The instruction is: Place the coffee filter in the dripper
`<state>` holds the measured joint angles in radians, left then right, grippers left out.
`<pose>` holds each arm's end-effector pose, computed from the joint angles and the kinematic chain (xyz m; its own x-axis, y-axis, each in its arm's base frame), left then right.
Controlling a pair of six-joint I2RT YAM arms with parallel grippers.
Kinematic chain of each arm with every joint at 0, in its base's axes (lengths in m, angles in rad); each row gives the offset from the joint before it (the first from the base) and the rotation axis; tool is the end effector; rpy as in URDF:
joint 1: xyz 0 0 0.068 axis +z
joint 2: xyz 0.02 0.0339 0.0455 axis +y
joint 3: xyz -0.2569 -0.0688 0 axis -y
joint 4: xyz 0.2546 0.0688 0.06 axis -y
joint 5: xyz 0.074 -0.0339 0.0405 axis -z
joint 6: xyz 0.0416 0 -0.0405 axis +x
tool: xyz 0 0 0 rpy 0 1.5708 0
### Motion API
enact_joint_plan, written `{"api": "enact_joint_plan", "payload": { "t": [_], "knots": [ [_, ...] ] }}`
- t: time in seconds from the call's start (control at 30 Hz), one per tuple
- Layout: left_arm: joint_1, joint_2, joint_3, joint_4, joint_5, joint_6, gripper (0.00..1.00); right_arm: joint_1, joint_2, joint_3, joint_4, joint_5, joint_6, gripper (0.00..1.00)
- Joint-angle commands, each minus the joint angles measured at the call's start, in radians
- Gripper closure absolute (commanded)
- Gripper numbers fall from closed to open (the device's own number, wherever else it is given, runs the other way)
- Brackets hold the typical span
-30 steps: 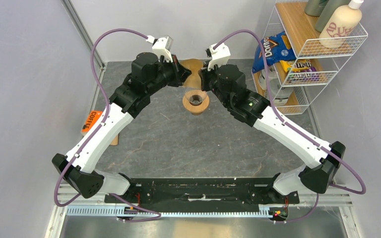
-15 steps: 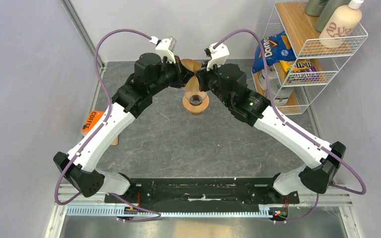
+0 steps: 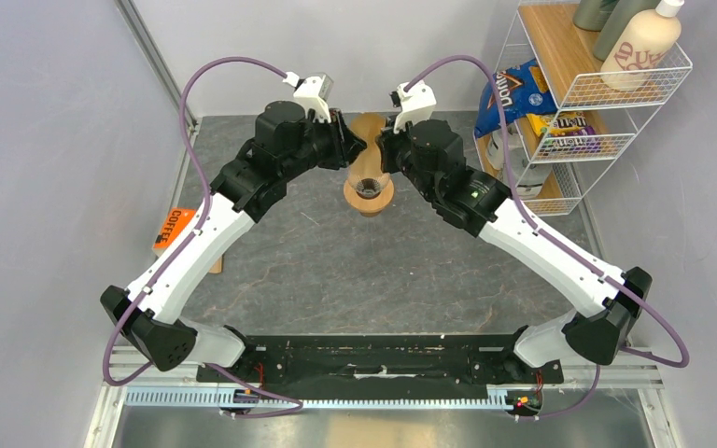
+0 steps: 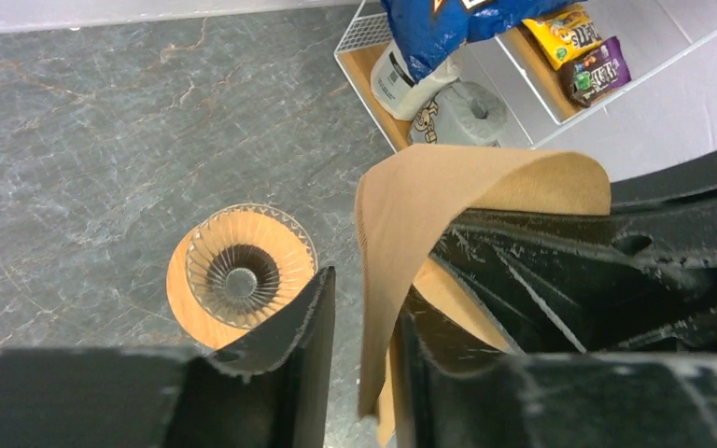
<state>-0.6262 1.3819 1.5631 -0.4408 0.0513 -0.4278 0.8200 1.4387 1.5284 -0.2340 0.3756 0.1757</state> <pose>0.2605 -0.1911 0.4411 -0.4487 -0.1868 -0.8739 0.4828 0.7723 -0.4129 0.2471 0.2425 0.4345 -0.1722 0.0538 -0.9836 -0.4087 0.9046 0.1210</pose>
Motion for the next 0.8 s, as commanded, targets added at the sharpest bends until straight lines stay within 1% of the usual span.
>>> {"api": "enact_joint_plan", "payload": {
  "t": [0.0,0.13,0.3,0.37,0.47,0.6,0.67,0.77],
  "knots": [
    [-0.002,-0.022,0.054,-0.052,-0.023,0.033,0.63,-0.021,-0.021,0.047,-0.07,0.055,0.059,1.0],
    [0.024,-0.037,0.052,-0.098,-0.006,0.045,0.55,-0.038,-0.005,0.074,-0.151,0.027,0.117,1.0],
    [0.092,-0.028,0.06,-0.133,0.047,0.02,0.54,-0.074,0.033,0.123,-0.234,-0.055,0.185,1.0],
    [0.109,-0.026,0.064,-0.139,0.071,0.018,0.49,-0.093,0.064,0.157,-0.282,-0.1,0.219,1.0],
    [0.134,-0.048,0.042,-0.114,0.103,0.008,0.43,-0.125,0.111,0.218,-0.347,-0.173,0.267,1.0],
    [0.189,-0.073,0.031,-0.106,0.121,-0.01,0.41,-0.16,0.185,0.287,-0.423,-0.263,0.328,1.0],
    [0.218,-0.087,0.028,-0.089,0.151,-0.021,0.4,-0.172,0.214,0.305,-0.443,-0.304,0.353,1.0],
    [0.23,-0.119,0.011,-0.038,0.202,-0.026,0.38,-0.183,0.248,0.317,-0.455,-0.352,0.372,1.0]
  ]
}}
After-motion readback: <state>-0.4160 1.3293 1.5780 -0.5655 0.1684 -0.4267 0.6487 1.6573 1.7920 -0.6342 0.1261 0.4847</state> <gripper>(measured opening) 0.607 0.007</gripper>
